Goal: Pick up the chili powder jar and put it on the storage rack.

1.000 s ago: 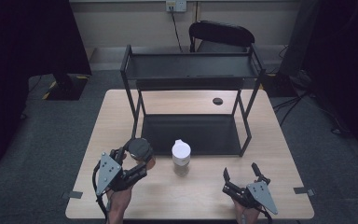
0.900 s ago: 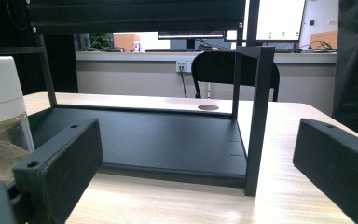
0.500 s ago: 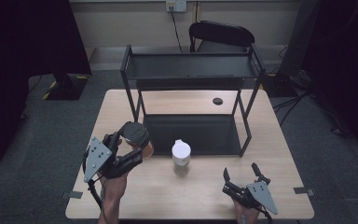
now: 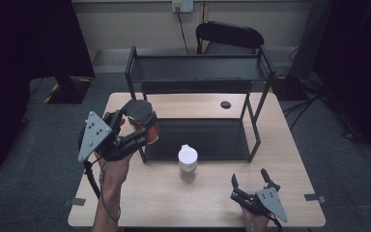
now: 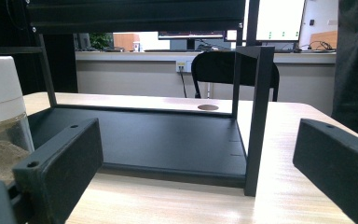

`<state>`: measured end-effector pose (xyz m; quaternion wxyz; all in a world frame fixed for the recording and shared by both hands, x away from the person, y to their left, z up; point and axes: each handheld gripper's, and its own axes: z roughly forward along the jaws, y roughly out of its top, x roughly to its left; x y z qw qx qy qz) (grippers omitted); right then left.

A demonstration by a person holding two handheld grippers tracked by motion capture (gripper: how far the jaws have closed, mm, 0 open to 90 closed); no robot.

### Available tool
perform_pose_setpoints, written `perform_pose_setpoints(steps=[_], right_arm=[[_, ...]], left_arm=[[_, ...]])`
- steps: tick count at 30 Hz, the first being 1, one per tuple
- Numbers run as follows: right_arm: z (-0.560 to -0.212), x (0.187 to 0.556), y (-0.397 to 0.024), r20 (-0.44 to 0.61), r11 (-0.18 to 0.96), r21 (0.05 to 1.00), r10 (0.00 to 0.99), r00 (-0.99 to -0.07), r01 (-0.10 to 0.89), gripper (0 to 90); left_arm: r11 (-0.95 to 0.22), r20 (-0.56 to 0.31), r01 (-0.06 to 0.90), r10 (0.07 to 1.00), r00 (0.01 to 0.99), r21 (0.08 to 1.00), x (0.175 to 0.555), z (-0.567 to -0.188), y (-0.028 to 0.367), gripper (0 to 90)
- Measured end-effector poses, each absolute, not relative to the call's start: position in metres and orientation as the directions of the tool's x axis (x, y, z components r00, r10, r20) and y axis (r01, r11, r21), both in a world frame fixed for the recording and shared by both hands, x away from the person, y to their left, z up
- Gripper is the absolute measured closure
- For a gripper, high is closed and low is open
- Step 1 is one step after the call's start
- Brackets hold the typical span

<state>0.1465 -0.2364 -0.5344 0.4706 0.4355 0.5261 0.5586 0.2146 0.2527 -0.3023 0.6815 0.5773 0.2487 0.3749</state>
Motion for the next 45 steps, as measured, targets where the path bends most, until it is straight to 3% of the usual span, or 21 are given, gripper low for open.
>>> perform_pose_setpoints(steps=[6,30,45], right_arm=[[-0.534,0.147,-0.236,-0.009,-0.003,0.998,0.984,-0.178,-0.068,0.2],[-0.534,0.147,-0.236,-0.009,-0.003,0.998,0.984,-0.178,-0.068,0.2],[-0.534,0.147,-0.237,-0.009,-0.003,0.998,0.984,-0.179,-0.068,0.3]], left_arm=[[0.022,0.118,-0.229,0.807,0.579,0.973,0.222,-0.286,0.248,35.2],[0.030,0.081,-0.186,0.823,0.563,0.982,0.277,-0.221,0.211,35.2],[-0.010,0.100,-0.180,0.860,0.501,0.984,0.323,-0.209,0.177,35.3]])
